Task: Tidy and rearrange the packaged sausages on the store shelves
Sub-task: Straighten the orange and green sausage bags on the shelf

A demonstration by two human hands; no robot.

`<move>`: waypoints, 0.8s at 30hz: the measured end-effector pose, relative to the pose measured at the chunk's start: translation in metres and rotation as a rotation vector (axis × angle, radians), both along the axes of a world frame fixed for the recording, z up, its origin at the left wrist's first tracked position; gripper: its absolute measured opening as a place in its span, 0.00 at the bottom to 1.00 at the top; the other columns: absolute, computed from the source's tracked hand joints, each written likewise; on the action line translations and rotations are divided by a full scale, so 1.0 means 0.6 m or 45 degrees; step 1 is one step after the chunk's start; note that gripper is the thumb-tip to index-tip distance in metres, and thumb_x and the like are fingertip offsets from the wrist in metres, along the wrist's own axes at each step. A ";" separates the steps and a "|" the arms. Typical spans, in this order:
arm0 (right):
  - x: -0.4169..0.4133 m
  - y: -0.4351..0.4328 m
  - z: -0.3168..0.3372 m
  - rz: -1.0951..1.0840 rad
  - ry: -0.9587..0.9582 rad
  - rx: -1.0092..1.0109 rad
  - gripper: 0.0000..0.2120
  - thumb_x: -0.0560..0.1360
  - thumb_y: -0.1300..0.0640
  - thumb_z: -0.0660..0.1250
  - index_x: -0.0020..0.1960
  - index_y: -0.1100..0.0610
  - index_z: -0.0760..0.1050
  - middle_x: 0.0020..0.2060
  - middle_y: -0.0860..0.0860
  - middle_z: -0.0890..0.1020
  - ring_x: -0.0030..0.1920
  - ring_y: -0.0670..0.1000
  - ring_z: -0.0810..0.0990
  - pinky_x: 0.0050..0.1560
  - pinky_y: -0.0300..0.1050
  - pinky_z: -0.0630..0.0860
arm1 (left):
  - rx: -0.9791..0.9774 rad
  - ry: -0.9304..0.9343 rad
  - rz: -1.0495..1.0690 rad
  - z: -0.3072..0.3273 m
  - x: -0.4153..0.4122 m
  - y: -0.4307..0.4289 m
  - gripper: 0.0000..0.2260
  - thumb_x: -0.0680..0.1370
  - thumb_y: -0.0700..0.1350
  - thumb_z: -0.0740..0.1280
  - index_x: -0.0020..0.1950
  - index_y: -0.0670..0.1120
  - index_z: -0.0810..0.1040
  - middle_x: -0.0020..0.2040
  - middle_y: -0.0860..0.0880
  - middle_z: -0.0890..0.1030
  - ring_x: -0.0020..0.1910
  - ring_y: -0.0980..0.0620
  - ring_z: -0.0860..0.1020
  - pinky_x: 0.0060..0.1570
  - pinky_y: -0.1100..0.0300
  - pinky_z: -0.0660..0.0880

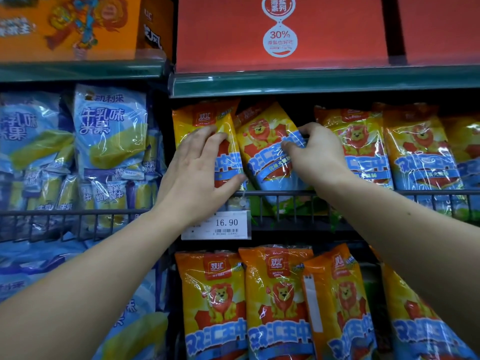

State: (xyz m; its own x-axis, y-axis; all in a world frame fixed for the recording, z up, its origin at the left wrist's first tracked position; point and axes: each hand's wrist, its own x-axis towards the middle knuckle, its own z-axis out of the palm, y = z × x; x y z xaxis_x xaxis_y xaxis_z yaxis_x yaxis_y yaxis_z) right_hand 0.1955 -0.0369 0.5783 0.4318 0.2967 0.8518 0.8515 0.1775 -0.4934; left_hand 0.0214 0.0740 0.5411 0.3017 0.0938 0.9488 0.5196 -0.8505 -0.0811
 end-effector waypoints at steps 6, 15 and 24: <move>0.006 -0.002 -0.003 0.021 0.053 0.077 0.11 0.79 0.51 0.67 0.58 0.54 0.73 0.51 0.52 0.79 0.47 0.54 0.80 0.51 0.55 0.79 | -0.032 0.037 -0.032 0.006 -0.002 0.000 0.33 0.75 0.63 0.65 0.76 0.52 0.61 0.77 0.54 0.58 0.77 0.52 0.55 0.76 0.52 0.56; 0.012 0.001 -0.006 0.068 0.106 0.160 0.06 0.79 0.53 0.66 0.53 0.52 0.70 0.41 0.47 0.75 0.38 0.48 0.76 0.47 0.52 0.78 | -0.099 0.094 -0.091 0.019 -0.006 0.005 0.33 0.73 0.63 0.67 0.74 0.52 0.62 0.75 0.55 0.59 0.75 0.54 0.58 0.72 0.56 0.59; 0.019 0.010 0.001 0.112 0.263 0.231 0.11 0.79 0.53 0.67 0.59 0.56 0.74 0.50 0.52 0.79 0.44 0.53 0.81 0.45 0.51 0.81 | -0.134 0.054 -0.033 0.029 0.013 0.001 0.36 0.70 0.63 0.71 0.72 0.50 0.62 0.72 0.53 0.62 0.72 0.51 0.61 0.67 0.52 0.65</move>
